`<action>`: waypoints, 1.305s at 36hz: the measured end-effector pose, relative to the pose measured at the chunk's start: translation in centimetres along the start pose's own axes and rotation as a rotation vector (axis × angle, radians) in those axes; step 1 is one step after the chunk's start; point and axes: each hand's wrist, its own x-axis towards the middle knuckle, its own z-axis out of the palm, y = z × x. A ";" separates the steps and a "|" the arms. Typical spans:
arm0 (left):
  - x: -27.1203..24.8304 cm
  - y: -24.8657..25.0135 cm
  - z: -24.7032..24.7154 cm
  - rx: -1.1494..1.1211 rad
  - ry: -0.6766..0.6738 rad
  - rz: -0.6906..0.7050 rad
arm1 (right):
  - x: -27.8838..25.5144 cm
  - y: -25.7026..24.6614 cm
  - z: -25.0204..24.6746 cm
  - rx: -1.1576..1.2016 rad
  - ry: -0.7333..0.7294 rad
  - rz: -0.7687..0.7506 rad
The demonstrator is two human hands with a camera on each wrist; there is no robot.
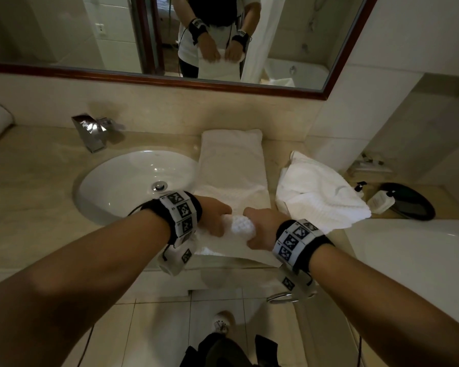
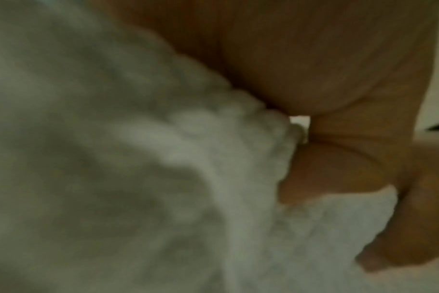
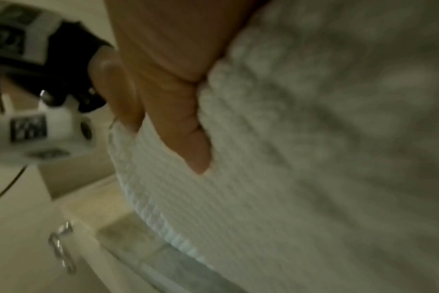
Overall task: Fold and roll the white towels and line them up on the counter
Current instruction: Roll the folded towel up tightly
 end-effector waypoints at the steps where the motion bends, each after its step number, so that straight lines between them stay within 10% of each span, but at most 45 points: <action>1: -0.1 0.1 0.0 0.056 -0.005 -0.017 | 0.0 -0.1 0.0 0.017 -0.018 0.002; 12: -0.5 1.4 1.1 0.341 0.344 0.148 | 1.0 -0.8 -1.5 -0.054 -0.211 0.054; 47: 0.1 -1.0 2.0 0.316 0.073 -0.027 | -2.1 2.4 -1.7 -0.054 -0.225 0.099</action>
